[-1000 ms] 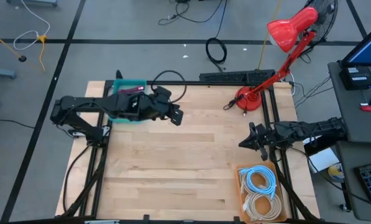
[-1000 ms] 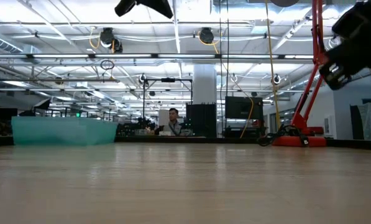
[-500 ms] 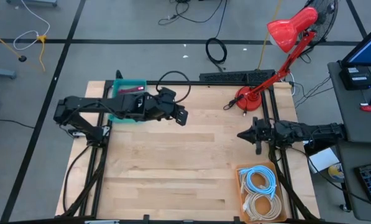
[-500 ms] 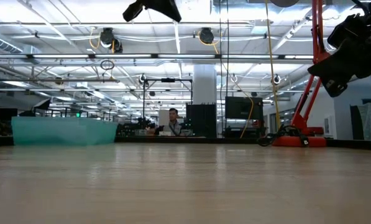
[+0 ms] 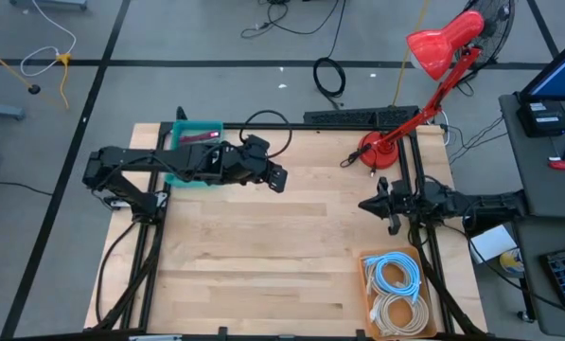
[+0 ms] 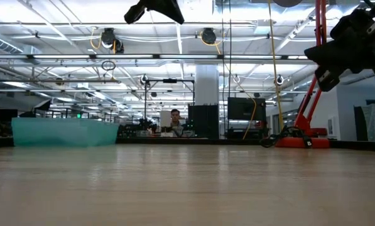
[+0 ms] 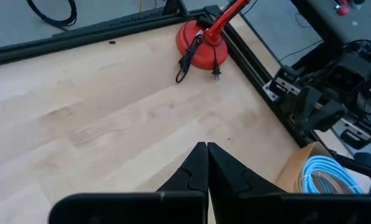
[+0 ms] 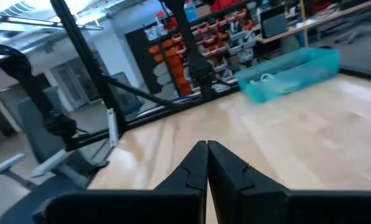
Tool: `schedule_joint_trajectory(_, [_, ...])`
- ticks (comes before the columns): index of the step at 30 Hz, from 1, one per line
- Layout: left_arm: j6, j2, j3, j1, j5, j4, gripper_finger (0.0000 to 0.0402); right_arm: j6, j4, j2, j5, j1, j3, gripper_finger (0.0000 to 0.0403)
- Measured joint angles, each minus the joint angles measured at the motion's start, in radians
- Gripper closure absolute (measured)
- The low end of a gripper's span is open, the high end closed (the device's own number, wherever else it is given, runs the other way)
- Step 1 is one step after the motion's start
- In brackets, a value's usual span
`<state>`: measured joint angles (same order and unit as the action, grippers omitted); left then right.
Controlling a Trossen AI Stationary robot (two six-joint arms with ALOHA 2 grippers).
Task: Pick & Place USB Port
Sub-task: Return to Home Position
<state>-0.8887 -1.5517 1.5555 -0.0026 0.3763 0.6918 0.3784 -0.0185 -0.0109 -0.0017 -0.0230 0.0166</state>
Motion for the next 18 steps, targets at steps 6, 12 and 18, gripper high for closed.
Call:
schedule_joint_trajectory(6, [-0.004, 0.0, 0.0, -0.01, -0.001, -0.001, 0.0401, 0.004, 0.0, -0.022, 0.0, 0.081, -0.001, 0.0403])
schedule_joint_trajectory(12, [0.019, 0.0, 0.0, -0.011, -0.001, -0.002, 0.0401, 0.155, 0.0, -0.056, 0.0, 0.109, -0.001, 0.0403])
schedule_joint_trajectory(18, [0.047, 0.0, 0.0, -0.01, 0.009, -0.006, 0.0401, 0.157, -0.01, -0.069, -0.001, 0.109, -0.002, 0.0403])
